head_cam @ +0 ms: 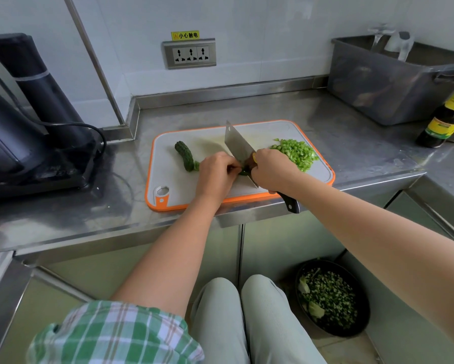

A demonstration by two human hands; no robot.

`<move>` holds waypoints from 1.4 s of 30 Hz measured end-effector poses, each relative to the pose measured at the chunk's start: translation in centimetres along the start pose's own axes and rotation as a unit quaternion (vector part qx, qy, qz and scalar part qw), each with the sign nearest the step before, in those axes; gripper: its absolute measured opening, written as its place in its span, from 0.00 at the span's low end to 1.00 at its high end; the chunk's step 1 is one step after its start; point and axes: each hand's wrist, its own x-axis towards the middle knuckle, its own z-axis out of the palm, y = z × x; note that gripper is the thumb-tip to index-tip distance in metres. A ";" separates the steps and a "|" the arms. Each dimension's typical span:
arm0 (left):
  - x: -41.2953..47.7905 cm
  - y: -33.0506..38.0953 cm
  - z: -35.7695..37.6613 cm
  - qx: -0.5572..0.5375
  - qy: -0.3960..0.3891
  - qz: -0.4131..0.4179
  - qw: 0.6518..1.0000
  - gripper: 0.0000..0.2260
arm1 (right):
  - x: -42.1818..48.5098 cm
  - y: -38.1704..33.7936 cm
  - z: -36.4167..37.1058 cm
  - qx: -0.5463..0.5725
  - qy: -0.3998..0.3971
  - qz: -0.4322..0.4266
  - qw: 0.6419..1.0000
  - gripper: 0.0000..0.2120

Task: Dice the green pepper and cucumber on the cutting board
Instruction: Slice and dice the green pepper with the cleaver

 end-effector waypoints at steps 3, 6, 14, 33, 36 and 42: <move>0.1 0.2 -0.1 0.015 -0.002 -0.006 1.000 0.05 | 0.3 0.6 0.6 0.027 0.029 0.004 0.999 0.12; 0.0 0.2 -0.1 0.010 -0.001 -0.014 1.000 0.06 | 0.2 1.2 0.5 0.051 0.047 0.004 0.998 0.11; -0.1 0.3 -0.2 -0.005 0.005 -0.031 1.000 0.05 | -1.1 0.3 -1.6 0.018 -0.008 -0.014 1.000 0.10; -0.2 -0.2 -0.2 -0.014 0.022 -0.014 1.000 0.06 | -0.6 0.9 -0.4 0.054 0.049 0.004 0.997 0.09; -0.2 -0.1 -0.1 -0.027 0.023 -0.021 0.999 0.06 | -1.0 0.8 -1.4 0.036 0.023 -0.008 0.999 0.12; -0.4 0.0 -0.2 -0.027 0.018 -0.029 0.999 0.06 | -1.5 -0.1 -1.4 0.014 -0.013 -0.003 1.000 0.12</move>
